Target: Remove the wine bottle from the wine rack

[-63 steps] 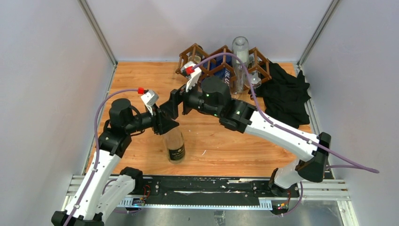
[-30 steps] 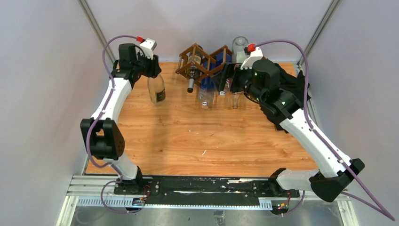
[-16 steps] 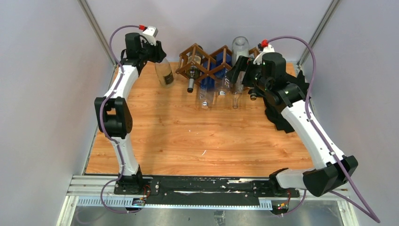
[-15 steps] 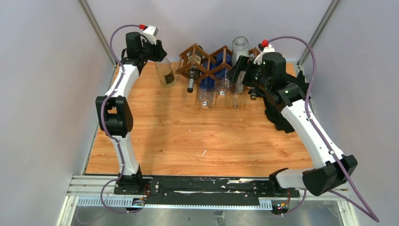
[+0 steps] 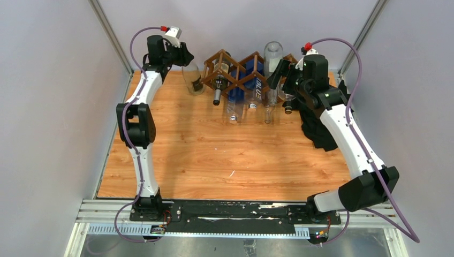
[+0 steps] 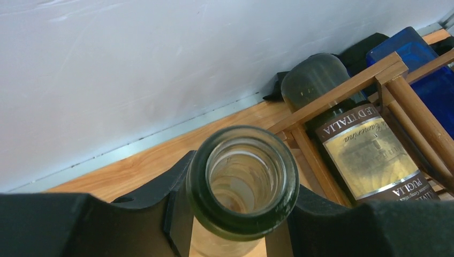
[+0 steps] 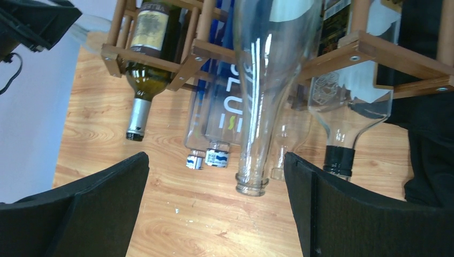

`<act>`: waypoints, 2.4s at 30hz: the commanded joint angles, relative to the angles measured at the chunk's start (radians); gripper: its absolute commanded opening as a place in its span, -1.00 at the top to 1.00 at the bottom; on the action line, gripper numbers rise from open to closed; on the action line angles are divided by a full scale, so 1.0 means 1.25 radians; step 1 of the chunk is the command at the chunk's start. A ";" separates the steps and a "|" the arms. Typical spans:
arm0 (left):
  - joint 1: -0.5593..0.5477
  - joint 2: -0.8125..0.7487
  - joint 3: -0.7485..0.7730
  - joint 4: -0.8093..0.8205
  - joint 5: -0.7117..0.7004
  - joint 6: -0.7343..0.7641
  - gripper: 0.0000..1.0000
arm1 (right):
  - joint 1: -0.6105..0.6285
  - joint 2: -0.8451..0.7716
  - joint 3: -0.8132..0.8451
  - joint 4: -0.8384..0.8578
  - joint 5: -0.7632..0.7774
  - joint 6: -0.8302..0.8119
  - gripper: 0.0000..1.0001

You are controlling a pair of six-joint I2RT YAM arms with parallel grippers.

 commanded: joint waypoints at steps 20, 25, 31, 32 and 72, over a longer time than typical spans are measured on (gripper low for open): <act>-0.035 -0.167 0.059 -0.219 -0.071 0.260 -1.00 | -0.061 0.220 0.108 -0.064 -0.042 0.023 -0.95; -0.029 -0.245 0.059 -0.352 -0.065 0.265 -1.00 | -0.060 0.231 0.078 -0.039 -0.071 0.041 -0.88; -0.028 -0.298 0.132 -0.587 -0.077 0.278 -1.00 | -0.060 0.241 0.052 -0.014 -0.067 0.047 -0.76; -0.027 -0.312 0.128 -0.610 -0.080 0.280 -1.00 | -0.060 0.245 0.045 -0.005 -0.070 0.051 -0.73; -0.114 -0.781 -0.382 -0.735 -0.032 0.587 -1.00 | -0.059 -0.110 -0.097 0.116 -0.217 0.159 1.00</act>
